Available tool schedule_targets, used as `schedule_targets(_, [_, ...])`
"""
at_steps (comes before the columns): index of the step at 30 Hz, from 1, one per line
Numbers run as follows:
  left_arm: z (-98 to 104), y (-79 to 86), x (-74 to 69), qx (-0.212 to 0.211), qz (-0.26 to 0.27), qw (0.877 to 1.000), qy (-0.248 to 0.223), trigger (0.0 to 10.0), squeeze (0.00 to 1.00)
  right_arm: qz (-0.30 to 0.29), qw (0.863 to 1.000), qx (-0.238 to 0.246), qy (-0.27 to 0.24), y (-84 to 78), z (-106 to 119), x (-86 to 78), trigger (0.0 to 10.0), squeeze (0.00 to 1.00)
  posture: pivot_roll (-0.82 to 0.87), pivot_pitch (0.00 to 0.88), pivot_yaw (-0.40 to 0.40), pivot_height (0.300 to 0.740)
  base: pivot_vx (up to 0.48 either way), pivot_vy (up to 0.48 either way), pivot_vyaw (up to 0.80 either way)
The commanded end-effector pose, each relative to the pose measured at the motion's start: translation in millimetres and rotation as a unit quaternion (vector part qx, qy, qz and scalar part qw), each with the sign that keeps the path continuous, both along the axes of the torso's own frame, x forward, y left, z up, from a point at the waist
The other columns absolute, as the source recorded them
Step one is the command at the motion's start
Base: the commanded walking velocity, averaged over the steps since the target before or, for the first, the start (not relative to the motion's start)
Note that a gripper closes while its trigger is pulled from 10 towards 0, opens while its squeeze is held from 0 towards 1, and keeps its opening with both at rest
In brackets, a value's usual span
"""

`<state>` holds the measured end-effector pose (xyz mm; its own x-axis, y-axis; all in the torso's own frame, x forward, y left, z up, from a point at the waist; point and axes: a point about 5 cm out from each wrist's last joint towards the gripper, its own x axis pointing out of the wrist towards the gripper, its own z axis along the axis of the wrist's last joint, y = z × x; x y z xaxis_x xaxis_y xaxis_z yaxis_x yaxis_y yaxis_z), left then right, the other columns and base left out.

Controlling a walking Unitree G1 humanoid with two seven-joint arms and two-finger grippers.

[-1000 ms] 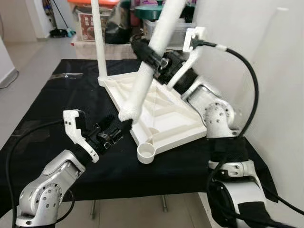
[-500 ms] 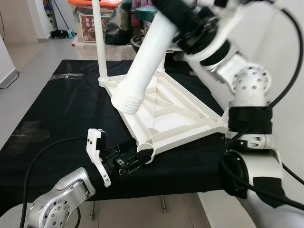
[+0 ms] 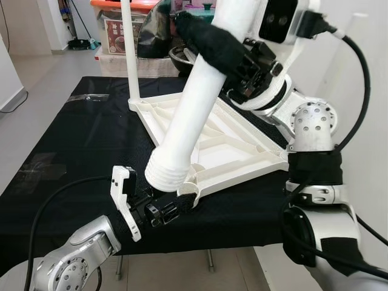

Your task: Building children table

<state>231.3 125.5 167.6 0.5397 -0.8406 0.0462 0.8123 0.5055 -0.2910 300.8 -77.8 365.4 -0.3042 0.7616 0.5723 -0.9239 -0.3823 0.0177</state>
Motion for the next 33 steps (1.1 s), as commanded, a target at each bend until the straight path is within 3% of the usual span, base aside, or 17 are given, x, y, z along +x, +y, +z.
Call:
schedule_targets(1, [-4.6, -3.4, -7.4, 0.029, -0.035, 0.999, 0.000, 10.0, 0.00, 0.000, 1.000, -0.012, -0.007, 1.0, -1.4, -2.2, 0.0, 0.00, 0.07, 0.000, -0.065, 0.740, 0.000, 0.000, 0.00])
schedule_targets(12, [5.1, 5.4, -7.3, 0.060, -0.062, 0.996, -0.023, 10.0, 0.00, -0.002, 0.999, -0.033, -0.002, 5.3, -13.6, 0.1, 0.0, 0.00, 0.08, 0.000, -0.062, 0.740, 0.000, 0.000, 0.00])
schedule_targets(13, [18.8, 8.6, -4.8, 0.050, -0.065, 0.996, -0.041, 10.0, 0.00, -0.004, 0.999, -0.049, 0.008, 8.0, -26.2, 0.2, 0.0, 0.00, 0.08, 0.000, -0.060, 0.740, 0.000, 0.000, 0.00])
schedule_targets(15, [23.6, 9.1, -4.7, 0.044, -0.069, 0.995, -0.048, 10.0, 0.00, -0.005, 0.998, -0.056, 0.011, 8.7, -31.1, 0.1, 0.0, 0.00, 0.08, 0.000, -0.059, 0.740, 0.000, 0.000, 0.00])
schedule_targets(19, [29.4, 8.3, -6.8, 0.037, -0.080, 0.994, -0.058, 10.0, 0.00, -0.008, 0.997, -0.068, 0.021, 9.4, -41.2, 1.1, 0.0, 0.00, 0.08, 0.000, -0.060, 0.740, 0.000, 0.000, 0.00])
schedule_targets(22, [32.9, 2.0, -14.5, 0.036, -0.109, 0.991, -0.065, 10.0, 0.00, -0.038, 0.994, -0.093, 0.049, 8.8, -61.0, 10.7, 0.0, 0.00, 0.08, 0.000, -0.055, 0.740, 0.000, 0.000, 0.00])
schedule_targets(33, [36.0, -4.1, -17.5, 0.029, -0.131, 0.989, -0.062, 10.0, 0.00, -0.062, 0.991, -0.102, 0.064, 11.5, -72.3, 18.1, 0.0, 0.00, 0.08, 0.000, -0.054, 0.740, 0.000, 0.000, 0.00])
